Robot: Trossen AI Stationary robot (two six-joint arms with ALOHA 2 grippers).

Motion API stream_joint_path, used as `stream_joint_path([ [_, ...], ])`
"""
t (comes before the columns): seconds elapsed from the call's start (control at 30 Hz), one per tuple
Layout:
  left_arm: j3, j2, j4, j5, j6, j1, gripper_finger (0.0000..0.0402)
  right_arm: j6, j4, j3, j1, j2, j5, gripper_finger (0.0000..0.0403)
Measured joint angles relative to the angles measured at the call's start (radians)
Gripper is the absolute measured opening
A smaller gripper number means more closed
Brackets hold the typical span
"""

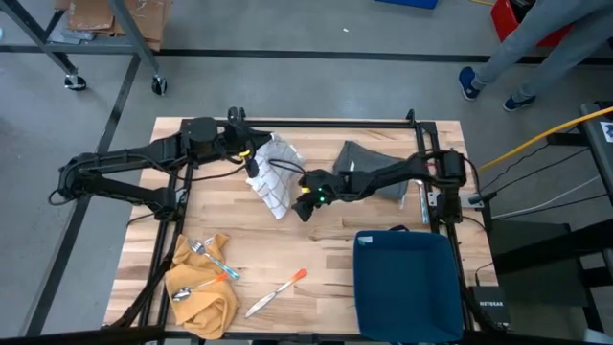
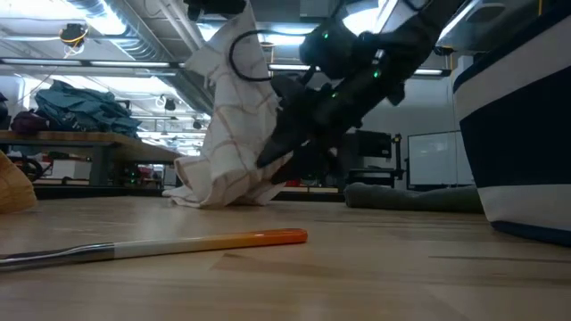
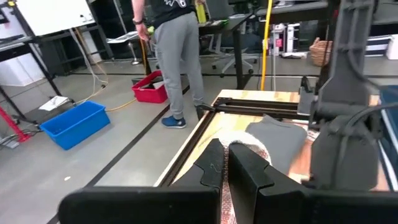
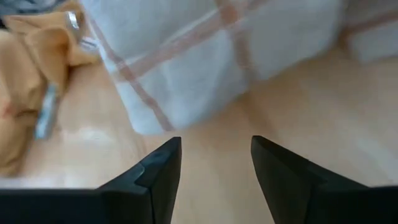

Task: Fold towel
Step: Fold the white towel

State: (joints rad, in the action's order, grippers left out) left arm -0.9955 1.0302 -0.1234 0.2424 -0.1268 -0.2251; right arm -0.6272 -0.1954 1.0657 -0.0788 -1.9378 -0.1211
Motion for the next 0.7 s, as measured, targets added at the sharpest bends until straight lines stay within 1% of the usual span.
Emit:
stream_joint_path([
  [0.17, 0.000, 0.000, 0.000, 0.000, -0.017, 0.021, 0.0004, -0.080, -0.166, 0.000, 0.000, -0.059, -0.096, 0.0198],
  [0.3, 0.000, 0.000, 0.002, 0.000, -0.027, 0.023, 0.0005, -0.105, -0.287, 0.000, 0.000, -0.082, -0.108, 0.0198],
  [0.47, 0.000, -0.001, 0.006, 0.000, -0.027, 0.023, 0.0005, -0.105, -0.389, 0.000, 0.000, -0.091, -0.060, 0.0198],
  [0.7, 0.000, -0.001, 0.008, 0.000, -0.029, 0.023, 0.0005, -0.108, -0.377, 0.000, 0.000, -0.091, 0.047, 0.0198],
])
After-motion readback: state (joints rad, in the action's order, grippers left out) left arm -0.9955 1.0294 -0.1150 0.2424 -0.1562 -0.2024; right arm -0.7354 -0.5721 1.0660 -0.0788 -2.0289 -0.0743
